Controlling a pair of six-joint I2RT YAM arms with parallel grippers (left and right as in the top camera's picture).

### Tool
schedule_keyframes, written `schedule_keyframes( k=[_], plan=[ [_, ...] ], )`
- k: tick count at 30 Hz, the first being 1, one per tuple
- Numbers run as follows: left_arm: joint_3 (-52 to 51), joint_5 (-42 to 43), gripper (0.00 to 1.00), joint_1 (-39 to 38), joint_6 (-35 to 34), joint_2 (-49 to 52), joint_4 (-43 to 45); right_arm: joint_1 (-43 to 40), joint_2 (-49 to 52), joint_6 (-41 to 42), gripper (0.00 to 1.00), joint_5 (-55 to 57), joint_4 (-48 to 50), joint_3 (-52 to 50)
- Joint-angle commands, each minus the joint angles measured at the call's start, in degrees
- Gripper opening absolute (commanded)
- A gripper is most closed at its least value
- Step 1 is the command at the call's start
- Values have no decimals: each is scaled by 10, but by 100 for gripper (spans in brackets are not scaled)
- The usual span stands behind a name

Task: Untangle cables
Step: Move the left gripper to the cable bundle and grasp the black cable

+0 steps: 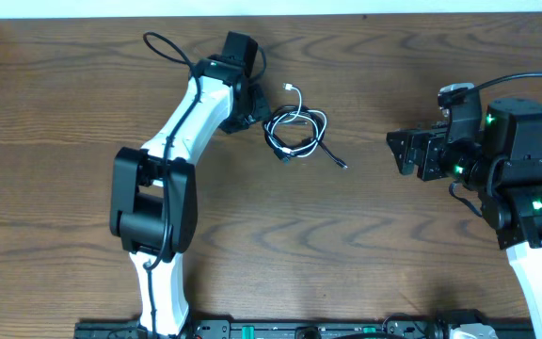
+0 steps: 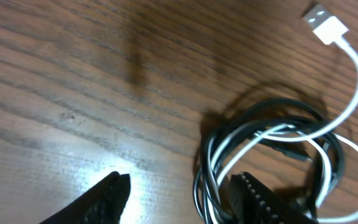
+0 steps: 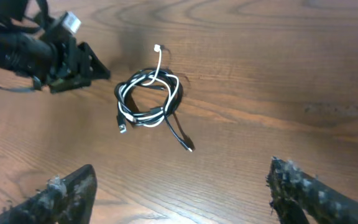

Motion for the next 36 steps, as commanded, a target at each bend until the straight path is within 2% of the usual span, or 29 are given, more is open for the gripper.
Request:
schedule_keyframes(
  k=[1,6,14,20,25,31,33,35,36],
  plan=[
    [8,-8,56,-11,-24,19,8,-1,1,3,81,5,3,12],
    [8,-8,53,-25,-24,41,27,-1,8,3,76,5,3,12],
    [8,-55,30,-45,-26,53,26,-1,36,9,71,5,0,12],
    [8,-59,28,-45,-39,53,25,-1,50,9,71,5,0,12],
    [-4,-59,27,-47,-85,53,31,-1,57,9,71,5,1,12],
    [-23,-59,26,-54,-86,63,59,-1,57,9,71,5,1,12],
    [-23,-59,20,-54,-87,69,59,-1,57,9,71,5,0,12],
    [-23,-59,9,-54,-87,74,58,-1,57,9,71,5,0,12],
    [-23,-59,8,-54,-87,75,58,-1,57,9,71,5,0,12]
  ],
)
